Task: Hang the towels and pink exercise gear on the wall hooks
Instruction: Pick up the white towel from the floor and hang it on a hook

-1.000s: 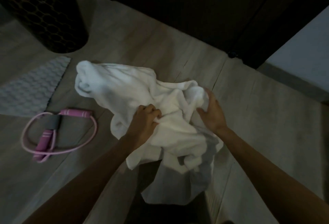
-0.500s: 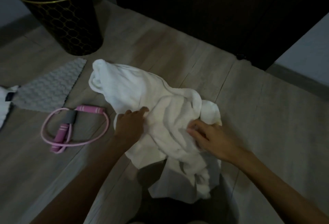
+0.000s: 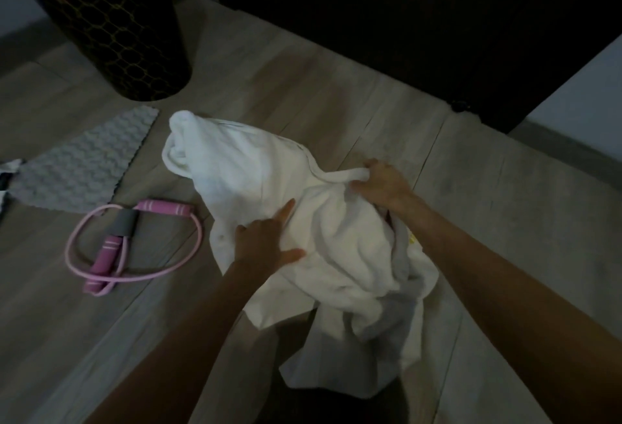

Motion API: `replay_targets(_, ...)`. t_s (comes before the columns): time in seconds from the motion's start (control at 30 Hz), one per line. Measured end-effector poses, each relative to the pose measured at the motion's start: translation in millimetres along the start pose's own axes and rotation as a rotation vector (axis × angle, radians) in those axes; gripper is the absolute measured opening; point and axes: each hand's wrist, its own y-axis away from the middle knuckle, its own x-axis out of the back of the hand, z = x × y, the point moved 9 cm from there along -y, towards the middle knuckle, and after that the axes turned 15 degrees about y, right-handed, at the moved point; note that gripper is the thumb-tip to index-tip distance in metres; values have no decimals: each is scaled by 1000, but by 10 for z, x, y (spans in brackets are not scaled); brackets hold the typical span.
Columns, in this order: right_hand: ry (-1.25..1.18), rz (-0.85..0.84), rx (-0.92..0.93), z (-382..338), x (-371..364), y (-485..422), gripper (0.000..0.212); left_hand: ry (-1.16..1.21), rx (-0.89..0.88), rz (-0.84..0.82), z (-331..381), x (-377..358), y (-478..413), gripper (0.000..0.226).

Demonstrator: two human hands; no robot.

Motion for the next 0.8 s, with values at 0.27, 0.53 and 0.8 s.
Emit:
replay_targets(0.27,-137,370,135,-93,523,298,32,35,-82,-105,216,121,-38,98)
replay_targets(0.53,-481,239,403,-750,2045,1052,26,304,-147,327,1486,2015,132,71)
replay_targets(0.8,-418,381,639,-1043,4327,2051,21,603,-294,255,2795,3859,607,44)
